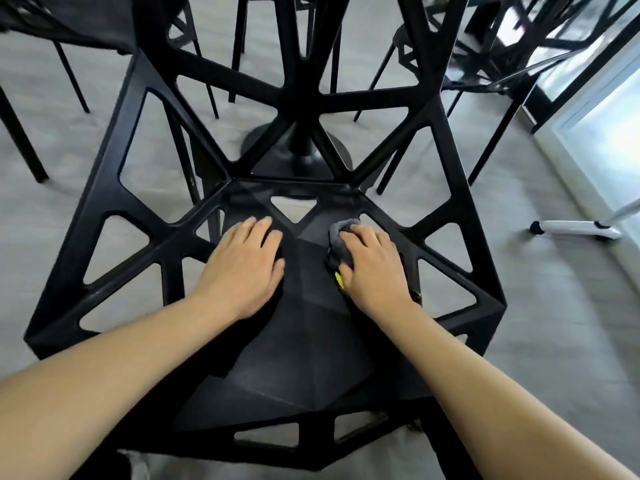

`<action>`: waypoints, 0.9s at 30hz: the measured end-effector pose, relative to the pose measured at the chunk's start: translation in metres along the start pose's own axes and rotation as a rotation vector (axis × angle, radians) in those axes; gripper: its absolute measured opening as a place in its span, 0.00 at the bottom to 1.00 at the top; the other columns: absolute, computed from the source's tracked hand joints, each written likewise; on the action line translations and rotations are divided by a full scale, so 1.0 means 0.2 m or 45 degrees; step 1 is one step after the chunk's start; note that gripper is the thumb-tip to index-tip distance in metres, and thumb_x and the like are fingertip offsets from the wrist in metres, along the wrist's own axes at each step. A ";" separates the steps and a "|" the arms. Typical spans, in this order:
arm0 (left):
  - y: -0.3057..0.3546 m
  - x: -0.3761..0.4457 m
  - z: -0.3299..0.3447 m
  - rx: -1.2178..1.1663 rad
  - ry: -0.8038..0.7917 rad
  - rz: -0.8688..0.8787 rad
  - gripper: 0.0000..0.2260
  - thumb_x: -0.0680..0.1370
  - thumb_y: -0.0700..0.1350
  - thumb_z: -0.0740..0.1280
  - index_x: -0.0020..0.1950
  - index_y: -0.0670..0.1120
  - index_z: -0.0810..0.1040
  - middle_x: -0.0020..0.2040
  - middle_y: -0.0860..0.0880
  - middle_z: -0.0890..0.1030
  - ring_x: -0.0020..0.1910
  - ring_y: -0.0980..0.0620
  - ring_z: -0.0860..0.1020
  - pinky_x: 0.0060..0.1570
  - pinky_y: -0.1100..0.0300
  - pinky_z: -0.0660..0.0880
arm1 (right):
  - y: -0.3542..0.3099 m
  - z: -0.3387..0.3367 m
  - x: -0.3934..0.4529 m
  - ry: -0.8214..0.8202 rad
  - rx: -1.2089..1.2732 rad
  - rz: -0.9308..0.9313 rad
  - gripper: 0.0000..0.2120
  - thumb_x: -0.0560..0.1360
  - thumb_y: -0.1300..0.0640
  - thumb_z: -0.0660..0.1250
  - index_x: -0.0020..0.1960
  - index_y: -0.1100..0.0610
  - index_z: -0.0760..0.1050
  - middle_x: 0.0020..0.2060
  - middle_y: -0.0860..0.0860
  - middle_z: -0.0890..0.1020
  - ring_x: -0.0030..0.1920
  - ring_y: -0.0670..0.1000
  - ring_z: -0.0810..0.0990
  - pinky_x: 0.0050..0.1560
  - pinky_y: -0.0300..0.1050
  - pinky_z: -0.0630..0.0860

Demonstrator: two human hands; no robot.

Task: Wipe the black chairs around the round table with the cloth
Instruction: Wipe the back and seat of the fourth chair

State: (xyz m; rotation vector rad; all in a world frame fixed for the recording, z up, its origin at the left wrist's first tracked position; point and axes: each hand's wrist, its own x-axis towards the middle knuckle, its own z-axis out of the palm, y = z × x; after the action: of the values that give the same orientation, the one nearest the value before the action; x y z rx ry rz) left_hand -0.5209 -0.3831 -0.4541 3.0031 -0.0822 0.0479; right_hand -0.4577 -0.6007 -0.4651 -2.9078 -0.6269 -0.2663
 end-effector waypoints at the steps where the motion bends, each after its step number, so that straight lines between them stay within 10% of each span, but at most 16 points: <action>1: 0.01 0.08 0.03 -0.014 -0.005 -0.026 0.25 0.82 0.55 0.56 0.76 0.44 0.66 0.78 0.41 0.63 0.77 0.40 0.60 0.77 0.47 0.55 | 0.02 0.02 0.04 0.030 -0.071 -0.026 0.22 0.71 0.54 0.73 0.64 0.55 0.78 0.63 0.53 0.77 0.58 0.61 0.75 0.57 0.56 0.75; 6: 0.03 0.15 0.19 -0.006 0.001 -0.115 0.33 0.80 0.61 0.42 0.82 0.49 0.54 0.83 0.44 0.51 0.81 0.43 0.47 0.79 0.46 0.44 | -0.05 0.06 0.38 0.038 -0.424 0.063 0.16 0.72 0.54 0.69 0.58 0.56 0.78 0.58 0.55 0.77 0.54 0.62 0.75 0.49 0.53 0.71; 18: 0.01 0.14 0.19 -0.074 0.042 -0.098 0.32 0.80 0.63 0.45 0.83 0.53 0.51 0.83 0.48 0.47 0.81 0.48 0.42 0.79 0.50 0.41 | -0.20 -0.04 0.62 -0.207 -0.598 0.207 0.13 0.78 0.61 0.61 0.61 0.60 0.76 0.57 0.57 0.75 0.55 0.61 0.73 0.53 0.53 0.70; 27: 0.03 0.14 0.21 -0.051 0.079 -0.116 0.31 0.81 0.62 0.47 0.82 0.50 0.57 0.82 0.46 0.55 0.82 0.46 0.48 0.79 0.47 0.46 | -0.02 -0.13 0.58 -0.074 -0.277 0.494 0.16 0.78 0.56 0.66 0.63 0.61 0.71 0.60 0.56 0.74 0.60 0.60 0.73 0.50 0.50 0.69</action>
State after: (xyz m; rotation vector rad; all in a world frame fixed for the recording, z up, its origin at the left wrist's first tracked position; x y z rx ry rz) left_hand -0.4919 -0.3968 -0.4929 2.9579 0.0589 0.1286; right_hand -0.3594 -0.5570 -0.4162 -3.1708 -0.0322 -0.2108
